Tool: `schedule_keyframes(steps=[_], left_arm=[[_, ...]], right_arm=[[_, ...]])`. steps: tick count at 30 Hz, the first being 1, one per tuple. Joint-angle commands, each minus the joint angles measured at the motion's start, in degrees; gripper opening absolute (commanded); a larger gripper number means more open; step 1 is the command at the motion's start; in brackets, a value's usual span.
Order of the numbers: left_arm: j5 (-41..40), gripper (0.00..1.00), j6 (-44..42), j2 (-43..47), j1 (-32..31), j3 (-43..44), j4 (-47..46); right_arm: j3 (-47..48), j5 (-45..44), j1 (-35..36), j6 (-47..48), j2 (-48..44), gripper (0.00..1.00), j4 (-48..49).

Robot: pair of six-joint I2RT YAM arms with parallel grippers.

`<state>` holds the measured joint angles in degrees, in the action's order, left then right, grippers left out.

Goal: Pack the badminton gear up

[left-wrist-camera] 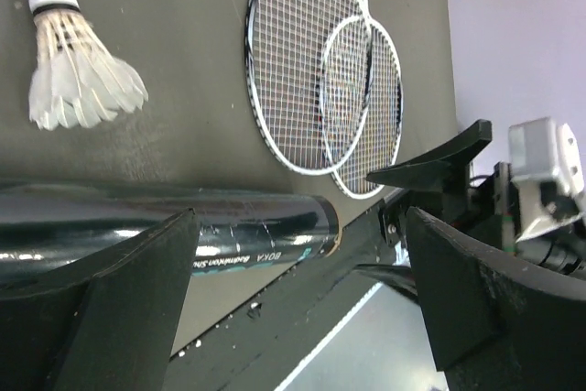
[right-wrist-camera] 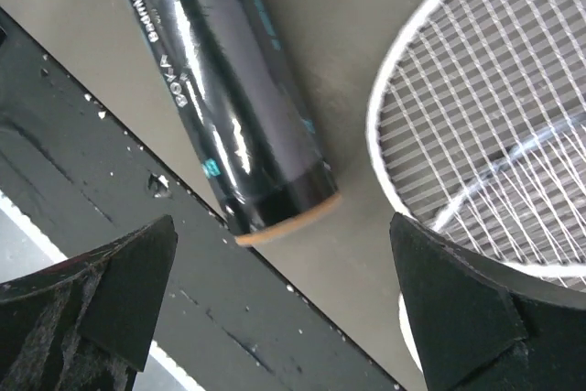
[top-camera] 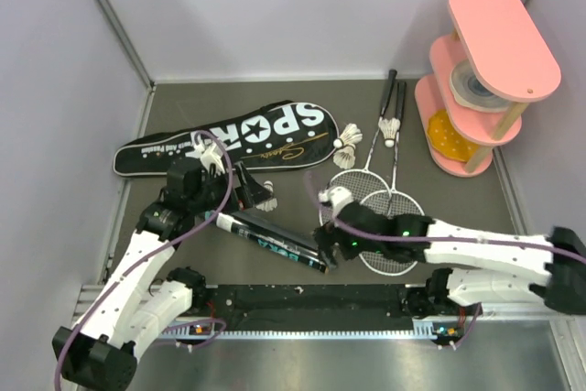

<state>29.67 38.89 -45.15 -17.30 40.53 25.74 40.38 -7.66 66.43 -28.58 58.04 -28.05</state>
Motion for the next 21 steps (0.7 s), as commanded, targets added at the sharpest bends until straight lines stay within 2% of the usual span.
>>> schedule_keyframes(steps=[1,7,11,15,21], left_arm=[[2.0,0.98,1.6,0.6,-0.5,-2.2,-1.9],[-1.7,0.98,2.9,2.8,-0.5,-3.8,1.1],[-5.3,0.95,5.9,4.3,-0.5,-5.5,2.4],[-5.0,0.93,8.4,3.4,-0.5,-6.6,0.5],[-5.1,0.91,4.2,-1.3,-0.5,-3.6,0.7]], right_arm=[[7.9,-13.9,8.5,3.8,10.3,0.99,5.4],[12.0,-18.3,11.4,12.4,20.1,0.99,4.3],[10.2,-16.9,13.2,14.4,20.2,0.99,4.8],[7.8,-14.4,13.6,13.9,19.9,0.99,6.0],[3.3,-13.6,13.8,12.0,19.0,0.99,12.5]])
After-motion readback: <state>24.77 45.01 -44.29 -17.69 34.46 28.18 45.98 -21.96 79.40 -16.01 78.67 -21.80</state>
